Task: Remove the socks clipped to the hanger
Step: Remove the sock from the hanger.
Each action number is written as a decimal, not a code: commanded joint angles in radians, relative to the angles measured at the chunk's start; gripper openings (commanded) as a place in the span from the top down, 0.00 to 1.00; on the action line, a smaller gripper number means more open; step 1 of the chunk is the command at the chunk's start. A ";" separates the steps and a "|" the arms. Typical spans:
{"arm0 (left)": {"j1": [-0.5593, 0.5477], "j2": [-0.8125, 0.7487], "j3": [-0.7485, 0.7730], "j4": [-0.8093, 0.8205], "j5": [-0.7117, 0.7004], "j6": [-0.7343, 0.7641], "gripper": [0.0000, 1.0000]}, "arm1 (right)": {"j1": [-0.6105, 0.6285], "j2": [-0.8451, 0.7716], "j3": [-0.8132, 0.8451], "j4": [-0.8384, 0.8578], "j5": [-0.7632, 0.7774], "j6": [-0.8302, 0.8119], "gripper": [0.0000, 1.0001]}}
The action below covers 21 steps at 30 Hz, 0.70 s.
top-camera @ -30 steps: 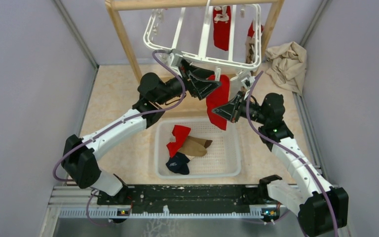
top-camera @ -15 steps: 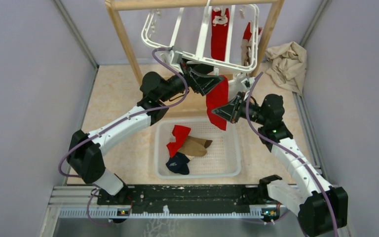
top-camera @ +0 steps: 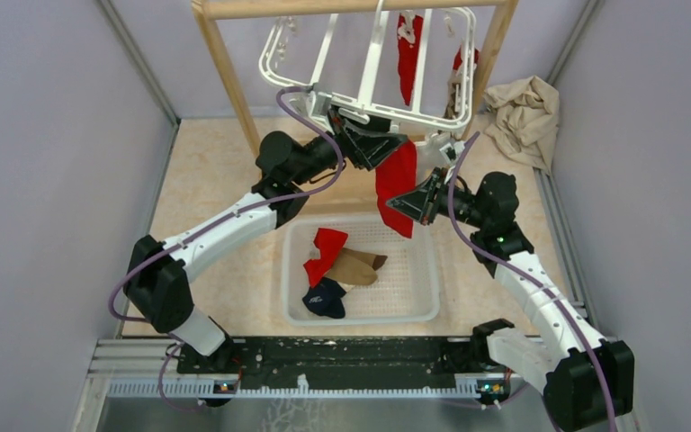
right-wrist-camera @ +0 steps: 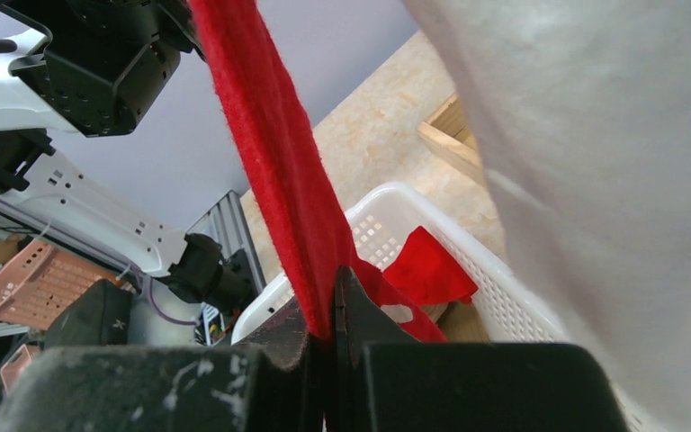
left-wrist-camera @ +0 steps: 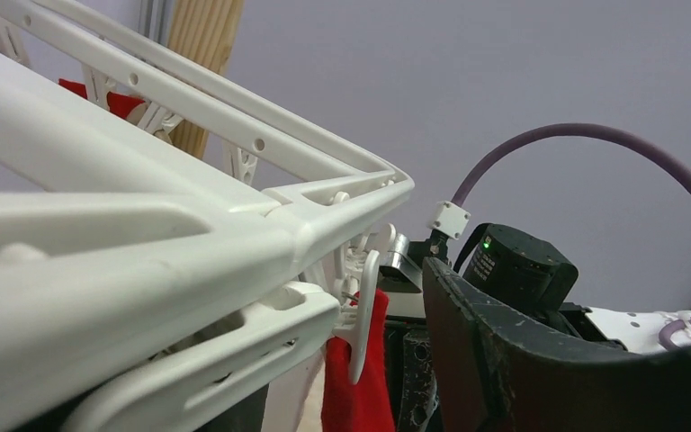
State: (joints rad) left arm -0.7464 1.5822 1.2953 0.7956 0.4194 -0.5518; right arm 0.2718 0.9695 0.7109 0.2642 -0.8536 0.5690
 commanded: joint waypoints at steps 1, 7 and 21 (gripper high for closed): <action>-0.002 0.014 0.035 0.059 -0.006 -0.018 0.37 | -0.006 -0.023 -0.009 0.042 -0.005 -0.006 1.00; -0.003 0.028 0.039 0.093 -0.004 -0.047 0.34 | -0.006 -0.023 -0.018 0.043 -0.004 -0.007 1.00; 0.012 0.051 0.046 0.117 0.005 -0.098 0.56 | -0.006 -0.024 -0.025 0.036 -0.004 -0.019 1.00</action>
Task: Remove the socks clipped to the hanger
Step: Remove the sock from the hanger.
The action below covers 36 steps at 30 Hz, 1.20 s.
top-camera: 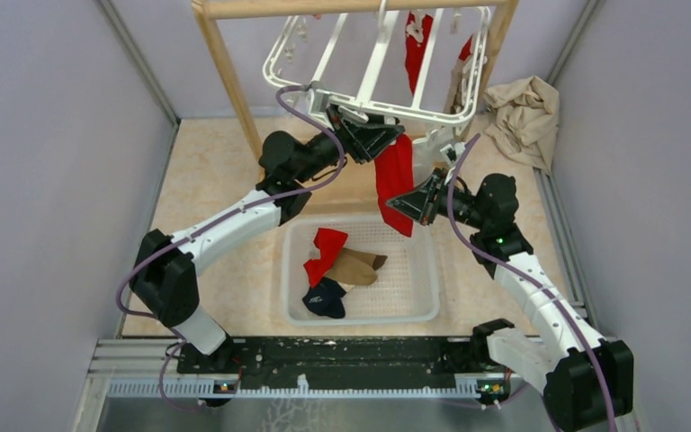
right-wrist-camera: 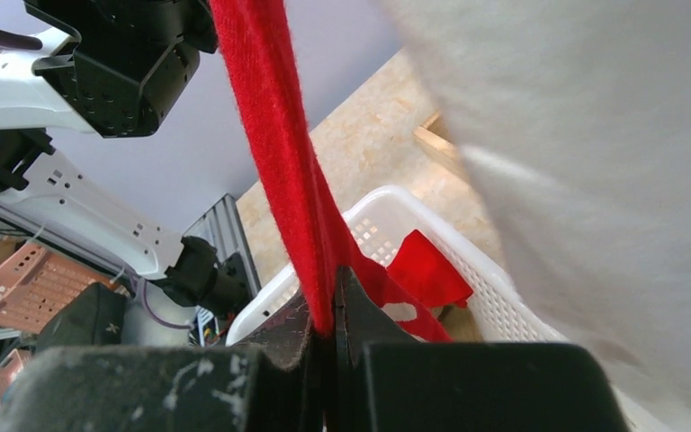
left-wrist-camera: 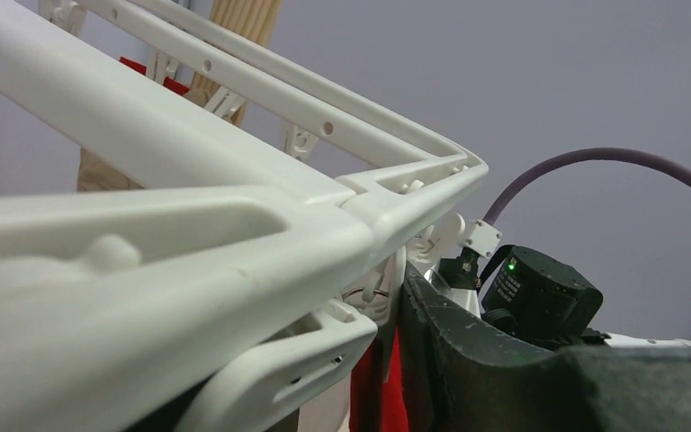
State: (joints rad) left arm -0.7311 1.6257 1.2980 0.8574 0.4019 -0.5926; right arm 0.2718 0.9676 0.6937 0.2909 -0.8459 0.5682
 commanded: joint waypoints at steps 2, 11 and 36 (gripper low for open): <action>-0.002 0.007 0.044 0.058 0.024 -0.058 0.52 | -0.006 -0.022 -0.010 0.010 -0.012 -0.020 1.00; 0.002 0.002 0.030 0.063 0.018 -0.061 0.23 | -0.006 -0.016 -0.015 0.004 -0.011 -0.031 1.00; 0.041 0.031 0.028 0.124 0.020 -0.132 0.69 | -0.006 0.015 -0.010 0.005 -0.017 -0.047 1.00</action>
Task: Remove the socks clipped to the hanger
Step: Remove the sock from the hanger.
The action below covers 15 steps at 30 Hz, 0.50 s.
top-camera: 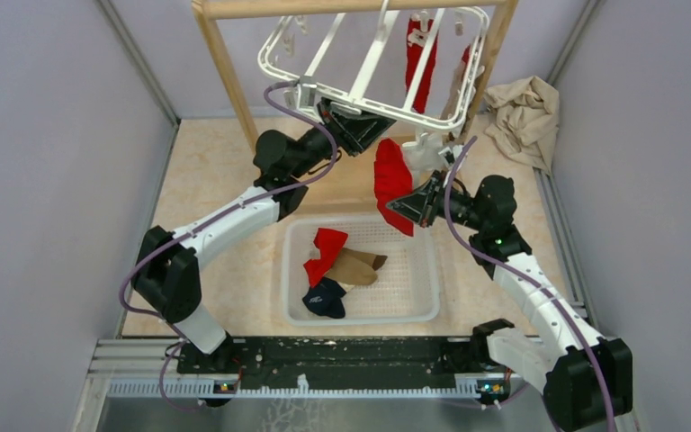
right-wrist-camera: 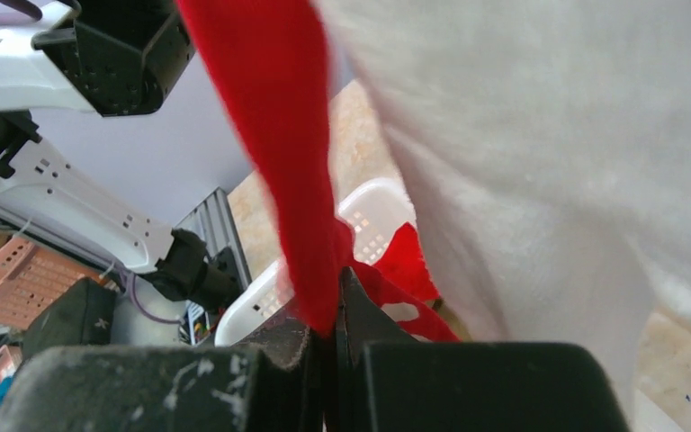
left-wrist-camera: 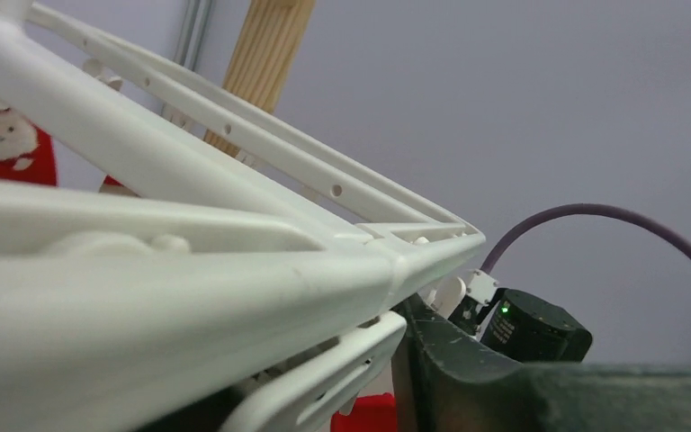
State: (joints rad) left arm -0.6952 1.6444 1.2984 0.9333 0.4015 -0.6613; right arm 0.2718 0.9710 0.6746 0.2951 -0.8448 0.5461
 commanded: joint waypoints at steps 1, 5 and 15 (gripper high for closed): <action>0.007 0.015 0.030 0.047 0.020 -0.066 0.72 | -0.006 0.013 0.009 0.001 -0.019 -0.025 1.00; 0.009 0.027 0.046 0.042 0.031 -0.071 0.83 | -0.006 0.020 0.010 0.004 -0.020 -0.028 1.00; 0.011 0.024 0.020 0.044 0.033 -0.075 0.82 | -0.006 0.018 -0.005 0.014 -0.031 -0.020 1.00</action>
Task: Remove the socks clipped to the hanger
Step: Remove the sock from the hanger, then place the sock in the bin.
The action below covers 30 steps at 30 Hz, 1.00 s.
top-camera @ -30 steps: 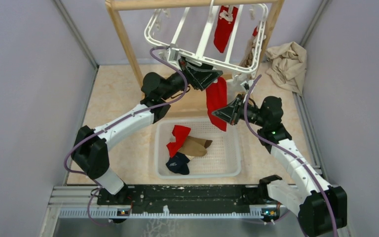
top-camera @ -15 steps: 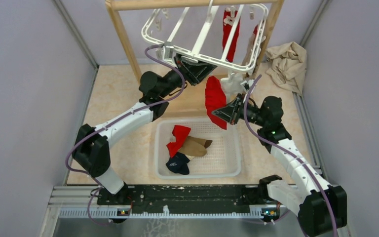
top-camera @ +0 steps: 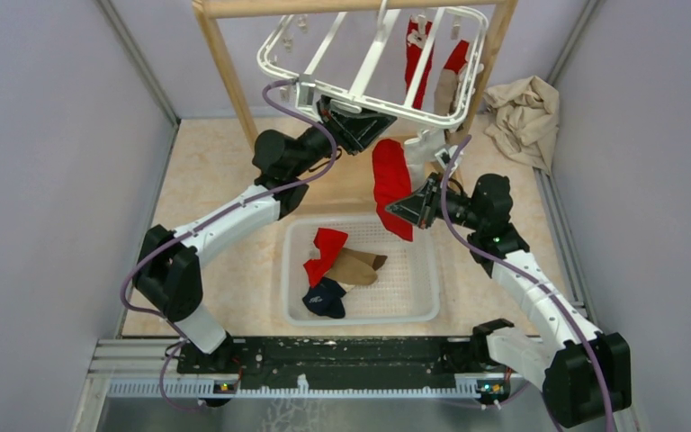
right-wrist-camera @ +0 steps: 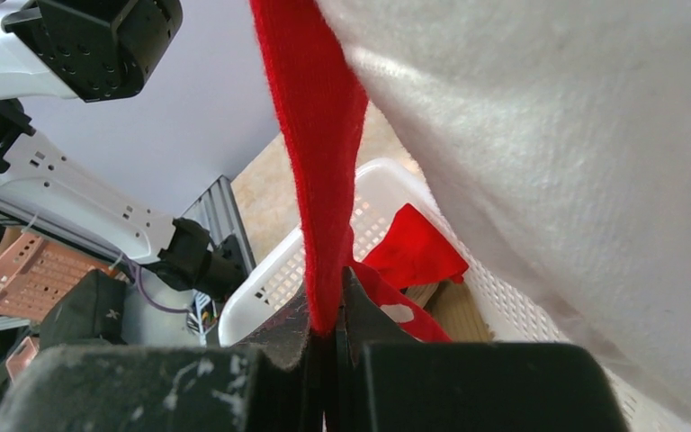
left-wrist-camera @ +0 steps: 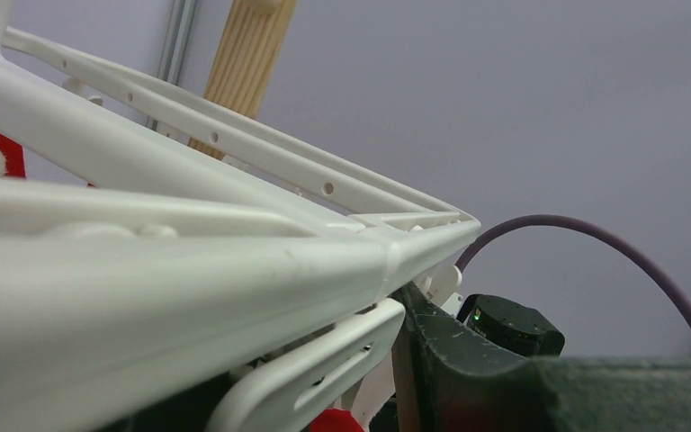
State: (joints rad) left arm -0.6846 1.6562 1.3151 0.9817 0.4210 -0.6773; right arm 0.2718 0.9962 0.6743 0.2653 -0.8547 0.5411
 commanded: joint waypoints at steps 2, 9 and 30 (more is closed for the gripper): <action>0.000 0.003 -0.020 -0.001 0.011 -0.059 0.71 | -0.006 -0.008 -0.013 0.049 -0.039 -0.012 1.00; 0.000 -0.029 -0.102 0.016 0.001 -0.061 0.41 | -0.006 -0.040 -0.059 -0.005 -0.070 -0.044 1.00; -0.001 -0.157 -0.320 -0.013 0.016 -0.042 0.24 | 0.211 -0.079 -0.184 -0.019 0.143 -0.039 1.00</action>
State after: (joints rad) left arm -0.6846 1.5623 1.0473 0.9775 0.4282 -0.7326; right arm 0.4480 0.9230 0.4969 0.2150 -0.7769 0.5228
